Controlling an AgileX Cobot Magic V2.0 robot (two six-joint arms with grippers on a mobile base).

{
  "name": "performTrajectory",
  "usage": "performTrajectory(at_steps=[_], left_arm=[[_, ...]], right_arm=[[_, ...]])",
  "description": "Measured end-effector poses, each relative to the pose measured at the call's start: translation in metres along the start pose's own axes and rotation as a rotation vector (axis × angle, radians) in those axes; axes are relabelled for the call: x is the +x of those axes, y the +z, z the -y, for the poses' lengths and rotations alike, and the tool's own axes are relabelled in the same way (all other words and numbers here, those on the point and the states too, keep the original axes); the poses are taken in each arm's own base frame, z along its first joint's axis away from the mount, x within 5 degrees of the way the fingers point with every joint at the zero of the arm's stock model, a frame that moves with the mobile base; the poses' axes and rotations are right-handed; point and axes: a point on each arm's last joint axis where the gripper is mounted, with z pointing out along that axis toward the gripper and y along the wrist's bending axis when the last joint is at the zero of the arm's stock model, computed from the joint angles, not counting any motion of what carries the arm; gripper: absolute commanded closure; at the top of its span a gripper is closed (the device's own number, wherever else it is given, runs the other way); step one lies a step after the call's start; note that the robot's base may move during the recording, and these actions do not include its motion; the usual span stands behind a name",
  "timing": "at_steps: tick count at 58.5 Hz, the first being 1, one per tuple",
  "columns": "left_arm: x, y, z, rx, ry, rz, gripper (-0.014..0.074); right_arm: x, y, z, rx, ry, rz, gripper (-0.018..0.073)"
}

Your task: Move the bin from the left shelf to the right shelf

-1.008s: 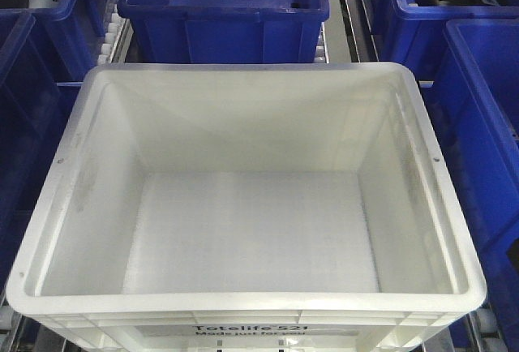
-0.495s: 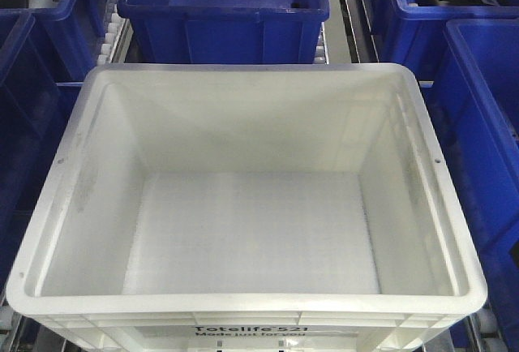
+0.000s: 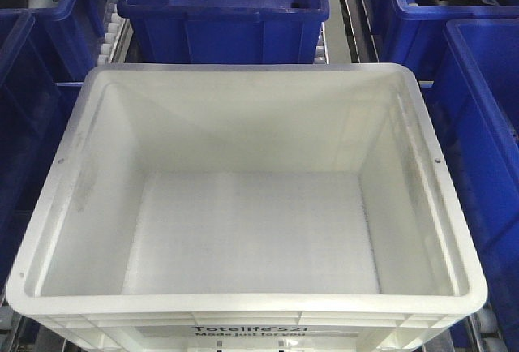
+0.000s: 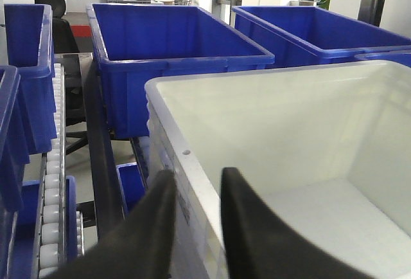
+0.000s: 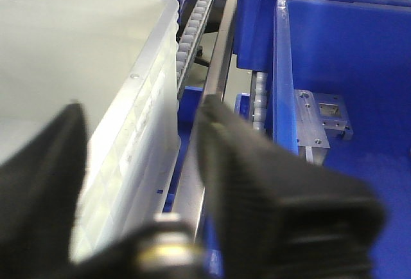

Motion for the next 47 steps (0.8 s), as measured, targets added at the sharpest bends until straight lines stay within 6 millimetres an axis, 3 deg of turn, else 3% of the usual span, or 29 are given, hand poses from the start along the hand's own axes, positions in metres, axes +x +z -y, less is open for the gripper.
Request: performTrajectory(at_steps=[3,47], left_arm=[[0.0,0.0,0.0,0.0,0.0,0.0,0.0605],[0.0037,-0.0001,0.0008,0.008,0.0,-0.04,0.0603]], right_arm=[[0.0,0.0,0.0,0.0,0.0,0.0,0.0574],[0.001,0.0,-0.0002,-0.002,0.008,-0.011,0.0566]])
